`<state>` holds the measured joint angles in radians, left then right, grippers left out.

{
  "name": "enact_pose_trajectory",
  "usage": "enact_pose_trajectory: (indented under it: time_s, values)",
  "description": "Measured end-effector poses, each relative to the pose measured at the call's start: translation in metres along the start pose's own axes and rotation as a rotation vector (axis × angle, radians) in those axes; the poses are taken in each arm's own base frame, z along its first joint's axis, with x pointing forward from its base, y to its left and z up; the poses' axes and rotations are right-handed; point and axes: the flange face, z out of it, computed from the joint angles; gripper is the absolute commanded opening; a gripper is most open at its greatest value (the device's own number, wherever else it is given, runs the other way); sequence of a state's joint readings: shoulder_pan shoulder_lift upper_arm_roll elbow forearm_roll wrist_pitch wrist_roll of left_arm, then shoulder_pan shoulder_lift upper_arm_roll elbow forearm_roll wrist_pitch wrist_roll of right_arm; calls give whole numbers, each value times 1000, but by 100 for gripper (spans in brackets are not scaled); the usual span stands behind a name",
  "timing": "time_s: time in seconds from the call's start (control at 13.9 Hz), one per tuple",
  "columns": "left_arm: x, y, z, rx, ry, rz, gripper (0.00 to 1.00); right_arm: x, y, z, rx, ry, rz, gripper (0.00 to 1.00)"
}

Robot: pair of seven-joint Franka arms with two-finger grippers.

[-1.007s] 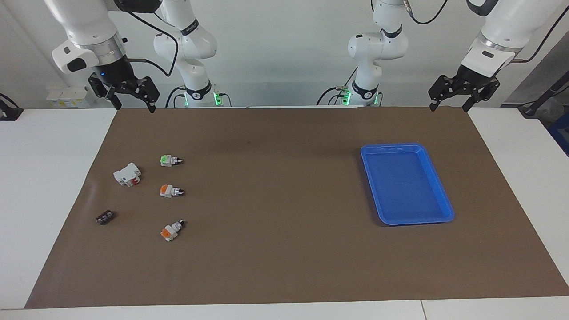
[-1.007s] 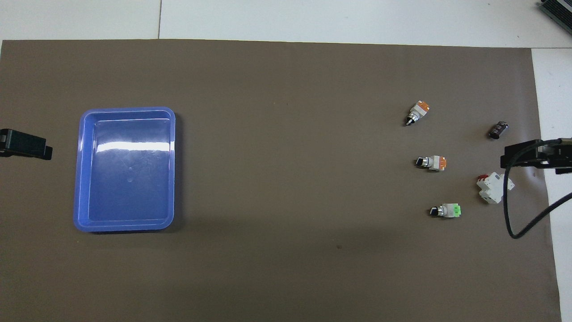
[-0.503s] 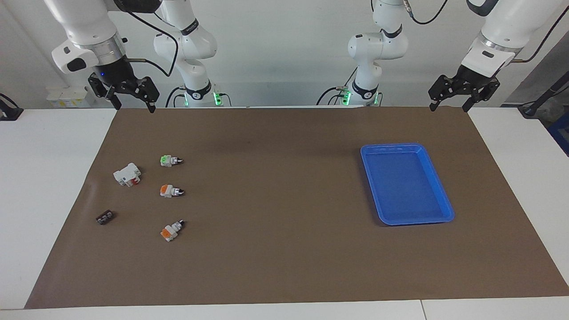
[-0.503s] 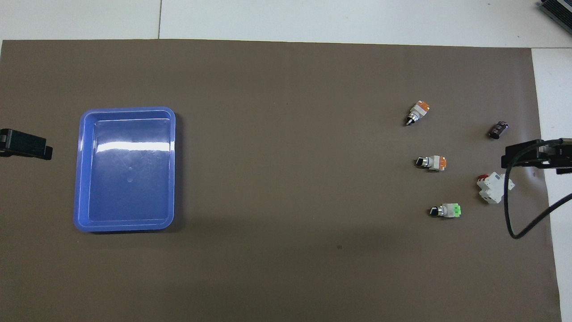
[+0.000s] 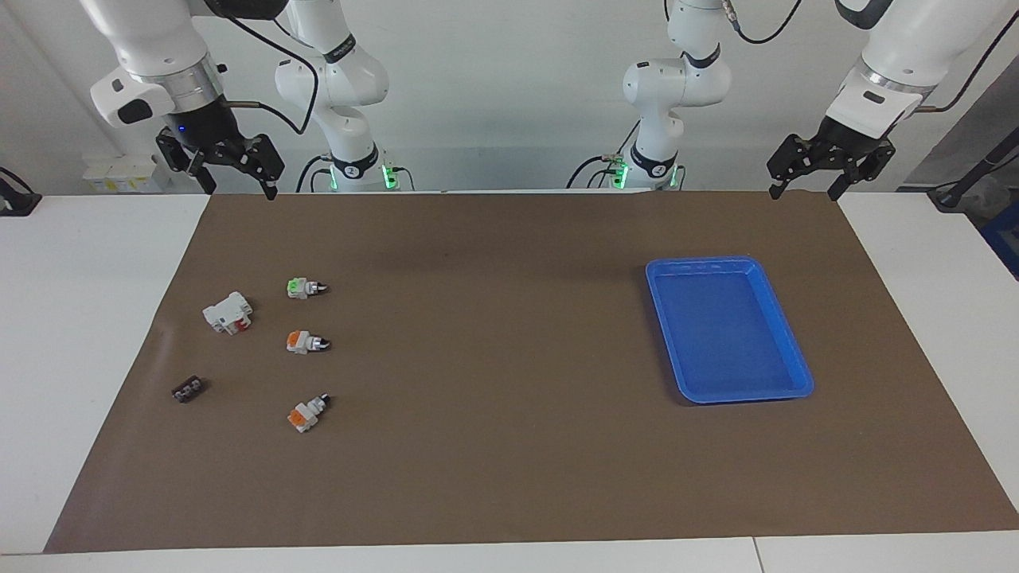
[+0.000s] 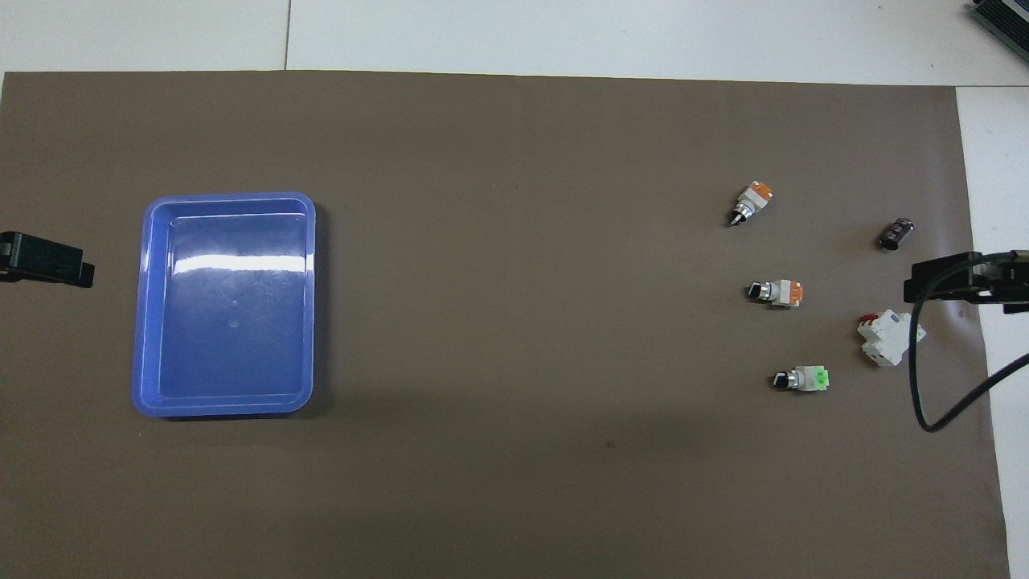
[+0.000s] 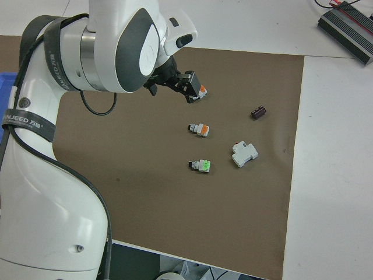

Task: Turn and place switch with both arms

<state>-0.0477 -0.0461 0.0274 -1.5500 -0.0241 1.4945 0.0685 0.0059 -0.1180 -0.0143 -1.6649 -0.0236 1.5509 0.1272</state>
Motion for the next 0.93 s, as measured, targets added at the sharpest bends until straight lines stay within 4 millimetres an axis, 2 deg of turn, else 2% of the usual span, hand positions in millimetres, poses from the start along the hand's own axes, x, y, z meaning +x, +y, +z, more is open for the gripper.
enact_pose_trajectory:
  time_s: [0.14,0.29,0.5,0.65,0.79,0.93]
  values:
    - [0,0,0,0,0,0,100,3,0,7,2,14,1,100]
    - [0,0,0,0,0,0,100,7,0,23,3,19,-3,100]
    - [0,0,0,0,0,0,100,11,-2,66,2,20,-79,100]
    - [0,0,0,0,0,0,100,10,-3,100,2,20,-193,100]
    - [0,0,0,0,0,0,100,-3,-2,136,11,-11,-365,100]
    - [0,0,0,0,0,0,100,-16,6,164,63,-45,-582,100]
